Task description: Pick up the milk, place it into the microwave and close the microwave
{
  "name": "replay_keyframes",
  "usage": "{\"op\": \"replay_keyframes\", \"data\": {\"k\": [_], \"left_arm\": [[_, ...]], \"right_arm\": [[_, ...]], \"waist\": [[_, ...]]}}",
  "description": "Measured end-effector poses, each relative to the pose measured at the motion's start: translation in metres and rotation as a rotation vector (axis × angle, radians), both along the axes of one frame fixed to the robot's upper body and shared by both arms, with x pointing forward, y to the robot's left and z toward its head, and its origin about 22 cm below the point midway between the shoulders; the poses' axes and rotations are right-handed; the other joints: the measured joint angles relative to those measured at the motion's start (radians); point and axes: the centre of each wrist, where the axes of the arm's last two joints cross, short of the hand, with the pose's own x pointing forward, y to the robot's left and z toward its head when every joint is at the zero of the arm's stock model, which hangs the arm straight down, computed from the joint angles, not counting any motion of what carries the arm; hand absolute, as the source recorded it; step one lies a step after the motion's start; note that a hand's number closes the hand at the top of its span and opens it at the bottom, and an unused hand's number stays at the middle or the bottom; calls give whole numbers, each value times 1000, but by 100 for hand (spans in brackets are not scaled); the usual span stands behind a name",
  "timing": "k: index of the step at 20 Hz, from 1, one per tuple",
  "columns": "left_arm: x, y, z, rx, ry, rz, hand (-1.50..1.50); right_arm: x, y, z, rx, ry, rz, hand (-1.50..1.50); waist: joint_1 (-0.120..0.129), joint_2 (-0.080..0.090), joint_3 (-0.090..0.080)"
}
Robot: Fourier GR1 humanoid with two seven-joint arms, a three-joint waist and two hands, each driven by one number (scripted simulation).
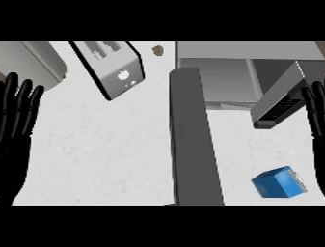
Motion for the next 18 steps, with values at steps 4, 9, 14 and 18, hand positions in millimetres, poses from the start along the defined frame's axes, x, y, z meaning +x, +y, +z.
{"op": "replay_keyframes", "data": {"k": [4, 9, 14, 18], "left_arm": [[-6, 8, -3, 19, 12, 24, -150], [-9, 16, -10, -61, 95, 16, -150], [-30, 33, -16, -127, 143, -14, -150], [-52, 43, -11, -139, 153, -28, -150]], "right_arm": [[-19, -18, 8, -26, -4, 45, -150], [-53, -39, 19, -39, 31, 195, -150], [-76, -60, 18, -35, 73, 227, -150], [-88, -71, 11, -37, 100, 204, -150]], "waist": [[-16, 10, 0], [-33, 11, 0], [-28, 13, 0], [-24, 14, 0]]}}
